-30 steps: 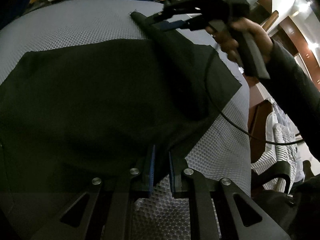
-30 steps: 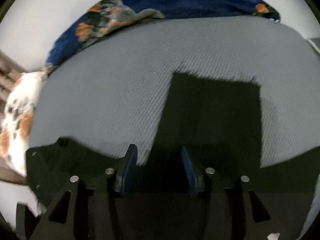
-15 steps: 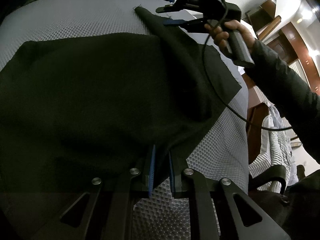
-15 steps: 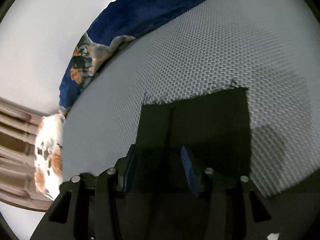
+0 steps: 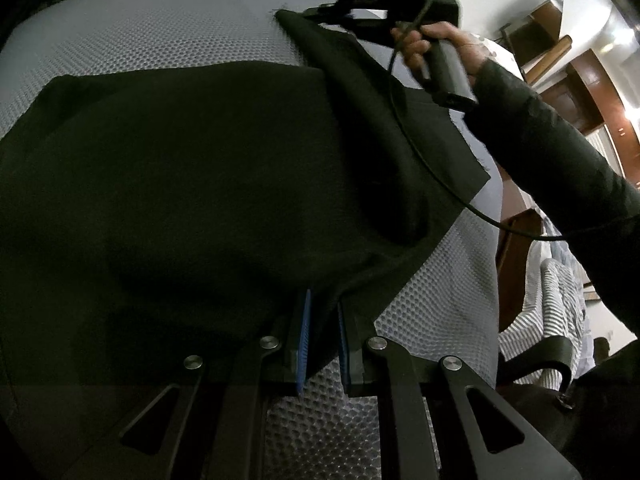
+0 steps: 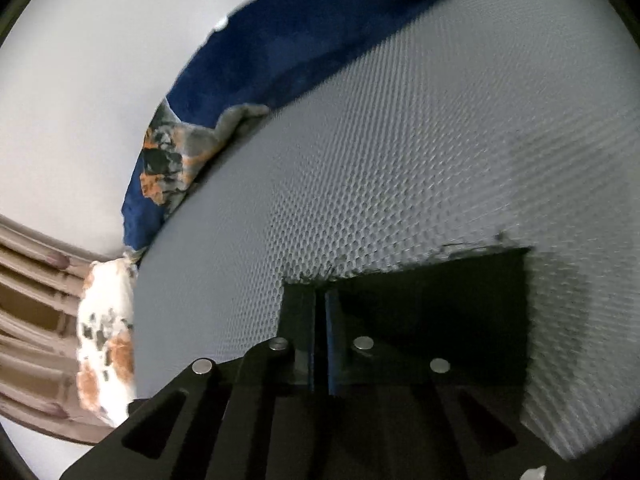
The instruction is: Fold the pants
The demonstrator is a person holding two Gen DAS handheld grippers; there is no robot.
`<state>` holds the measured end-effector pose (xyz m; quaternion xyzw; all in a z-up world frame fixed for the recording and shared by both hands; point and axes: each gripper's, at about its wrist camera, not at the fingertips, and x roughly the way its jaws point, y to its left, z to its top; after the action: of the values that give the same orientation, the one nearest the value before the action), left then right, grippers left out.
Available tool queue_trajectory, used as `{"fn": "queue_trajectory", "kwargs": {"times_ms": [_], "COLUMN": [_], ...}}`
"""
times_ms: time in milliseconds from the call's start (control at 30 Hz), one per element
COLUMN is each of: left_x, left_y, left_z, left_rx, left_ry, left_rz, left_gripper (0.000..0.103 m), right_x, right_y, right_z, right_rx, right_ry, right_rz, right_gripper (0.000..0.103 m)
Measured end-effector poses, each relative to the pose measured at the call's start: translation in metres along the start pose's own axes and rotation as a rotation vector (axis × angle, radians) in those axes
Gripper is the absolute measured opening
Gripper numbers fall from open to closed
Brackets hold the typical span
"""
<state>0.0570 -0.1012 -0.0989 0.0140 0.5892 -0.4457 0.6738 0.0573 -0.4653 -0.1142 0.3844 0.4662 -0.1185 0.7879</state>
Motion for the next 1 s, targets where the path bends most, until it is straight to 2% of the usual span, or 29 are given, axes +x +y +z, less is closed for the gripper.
{"fn": "queue_trajectory", "kwargs": {"times_ms": [167,333,433,567,667,800,1000], "left_x": [0.0,0.001,0.002,0.004,0.005,0.005,0.007], "left_y": [-0.003,-0.005,-0.006,-0.009,-0.011,-0.014,-0.014], "left_z": [-0.001,-0.002,-0.003,-0.004,-0.004,-0.005,-0.006], "left_rx": [0.008,0.014,0.022,0.037,0.043,0.04,0.029], "left_ry": [-0.004,-0.009,-0.009,-0.009,-0.009,-0.012,-0.017], "left_rz": [0.009,0.011,0.013,0.024,0.032,0.041,0.043], "left_gripper": [0.013,0.013,0.013,0.013,0.013,0.013,0.013], "right_x": [-0.086,-0.181,-0.212,-0.218,-0.216,-0.216,-0.216], "right_y": [-0.003,-0.04,-0.075,-0.125,-0.147,-0.167,-0.176], "right_z": [-0.014,-0.066,-0.105,-0.153,-0.173,-0.18,-0.19], "right_rx": [-0.034,-0.007,0.074,0.205,0.287,0.399,0.45], "right_ry": [-0.16,-0.265,-0.275,-0.232,-0.237,-0.236,-0.241], "right_rz": [-0.127,-0.327,-0.41,-0.46,-0.42,-0.267,-0.199], "right_gripper": [0.004,0.003,0.003,0.003,0.003,0.009,0.014]}}
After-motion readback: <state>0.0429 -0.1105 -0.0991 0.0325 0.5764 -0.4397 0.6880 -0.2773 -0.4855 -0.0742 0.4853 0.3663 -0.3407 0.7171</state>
